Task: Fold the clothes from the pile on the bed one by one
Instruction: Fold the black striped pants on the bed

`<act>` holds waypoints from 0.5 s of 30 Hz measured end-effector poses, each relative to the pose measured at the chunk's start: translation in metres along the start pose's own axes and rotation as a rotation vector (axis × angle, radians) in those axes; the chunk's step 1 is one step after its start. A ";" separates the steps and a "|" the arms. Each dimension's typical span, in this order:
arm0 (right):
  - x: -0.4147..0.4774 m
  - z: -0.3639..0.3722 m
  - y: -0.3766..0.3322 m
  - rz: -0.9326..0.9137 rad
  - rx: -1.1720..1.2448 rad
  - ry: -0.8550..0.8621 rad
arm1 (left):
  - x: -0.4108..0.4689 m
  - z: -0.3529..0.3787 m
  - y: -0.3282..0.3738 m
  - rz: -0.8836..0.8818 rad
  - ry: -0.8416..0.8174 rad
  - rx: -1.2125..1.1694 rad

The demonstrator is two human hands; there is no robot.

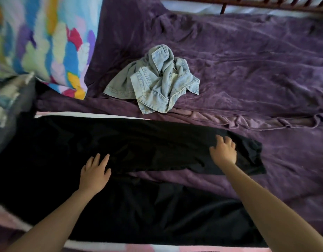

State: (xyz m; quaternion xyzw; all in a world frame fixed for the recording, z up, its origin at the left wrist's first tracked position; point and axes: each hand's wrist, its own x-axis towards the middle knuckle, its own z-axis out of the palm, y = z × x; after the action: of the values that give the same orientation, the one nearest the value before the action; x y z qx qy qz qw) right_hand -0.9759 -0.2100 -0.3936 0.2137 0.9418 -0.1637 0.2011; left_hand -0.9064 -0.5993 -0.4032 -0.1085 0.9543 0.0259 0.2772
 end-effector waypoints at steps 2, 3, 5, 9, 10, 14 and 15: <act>-0.004 0.009 -0.030 -0.108 -0.060 -0.050 | 0.004 -0.008 -0.020 -0.048 0.015 0.003; -0.006 0.015 -0.045 -0.161 -0.087 -0.075 | 0.007 -0.013 -0.034 -0.075 0.022 -0.001; -0.009 0.027 -0.073 -0.244 -0.137 -0.124 | 0.014 -0.023 -0.061 -0.120 0.029 -0.014; -0.011 0.048 -0.120 -0.312 -0.206 -0.178 | 0.038 -0.041 -0.114 -0.164 0.059 0.011; -0.010 0.052 -0.130 -0.317 -0.219 -0.177 | 0.047 -0.046 -0.125 -0.163 0.068 0.027; -0.003 0.064 -0.167 -0.300 -0.255 -0.162 | 0.091 -0.071 -0.165 -0.120 0.110 0.064; 0.001 0.067 -0.175 -0.294 -0.269 -0.161 | 0.102 -0.078 -0.173 -0.100 0.127 0.080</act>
State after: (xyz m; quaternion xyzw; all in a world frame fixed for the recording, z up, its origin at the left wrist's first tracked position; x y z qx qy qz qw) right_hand -1.0377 -0.3854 -0.4130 0.0314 0.9571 -0.0805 0.2766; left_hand -0.9929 -0.7962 -0.3902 -0.1463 0.9637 -0.0329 0.2210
